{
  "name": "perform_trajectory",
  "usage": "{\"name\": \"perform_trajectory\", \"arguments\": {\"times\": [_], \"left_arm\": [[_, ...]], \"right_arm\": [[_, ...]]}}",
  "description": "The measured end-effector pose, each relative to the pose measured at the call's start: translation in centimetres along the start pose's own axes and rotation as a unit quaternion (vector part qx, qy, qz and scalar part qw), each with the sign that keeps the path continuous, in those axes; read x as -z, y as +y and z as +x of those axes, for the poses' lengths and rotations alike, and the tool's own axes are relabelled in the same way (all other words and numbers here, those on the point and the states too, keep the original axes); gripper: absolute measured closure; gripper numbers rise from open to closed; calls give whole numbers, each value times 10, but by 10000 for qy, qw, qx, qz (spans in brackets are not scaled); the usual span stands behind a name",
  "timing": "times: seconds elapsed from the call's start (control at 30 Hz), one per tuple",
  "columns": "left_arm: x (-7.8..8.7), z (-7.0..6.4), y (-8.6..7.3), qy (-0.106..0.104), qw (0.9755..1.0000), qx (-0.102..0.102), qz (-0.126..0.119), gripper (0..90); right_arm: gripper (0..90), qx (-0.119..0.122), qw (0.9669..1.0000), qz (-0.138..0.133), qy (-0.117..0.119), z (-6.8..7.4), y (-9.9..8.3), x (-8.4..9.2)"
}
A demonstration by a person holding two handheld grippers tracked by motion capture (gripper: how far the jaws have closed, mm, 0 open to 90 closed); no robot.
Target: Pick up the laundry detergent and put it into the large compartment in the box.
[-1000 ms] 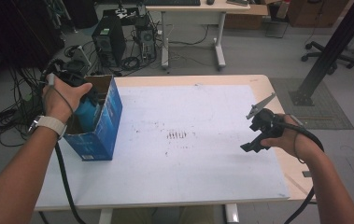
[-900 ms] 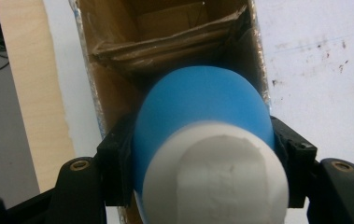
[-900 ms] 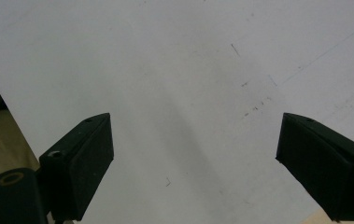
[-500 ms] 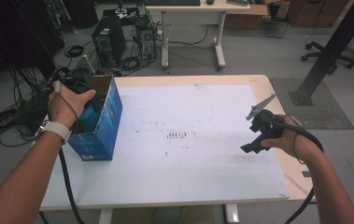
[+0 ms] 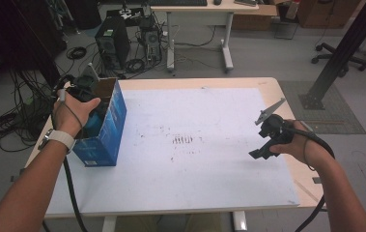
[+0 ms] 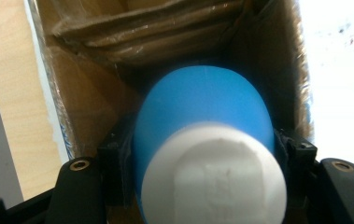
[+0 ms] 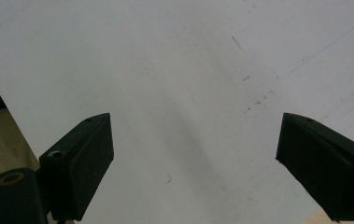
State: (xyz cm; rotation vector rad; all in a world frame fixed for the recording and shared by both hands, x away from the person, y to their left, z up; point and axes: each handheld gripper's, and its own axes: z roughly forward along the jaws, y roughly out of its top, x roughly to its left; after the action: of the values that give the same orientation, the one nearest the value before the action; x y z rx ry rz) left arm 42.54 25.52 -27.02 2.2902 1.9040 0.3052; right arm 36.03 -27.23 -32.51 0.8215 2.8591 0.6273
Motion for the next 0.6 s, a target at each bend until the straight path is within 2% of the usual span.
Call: {"name": "perform_trajectory", "arguments": {"times": [0.23,0.6], "left_arm": [[-9,0,-2,-24,10000,-23,34,373],[-11,2,-1,-65,10000,-16,45,372]], "right_arm": [[111,-13,10000,16,1,0,-1,-1],[111,-42,10000,28,11,0,-2,-2]]}}
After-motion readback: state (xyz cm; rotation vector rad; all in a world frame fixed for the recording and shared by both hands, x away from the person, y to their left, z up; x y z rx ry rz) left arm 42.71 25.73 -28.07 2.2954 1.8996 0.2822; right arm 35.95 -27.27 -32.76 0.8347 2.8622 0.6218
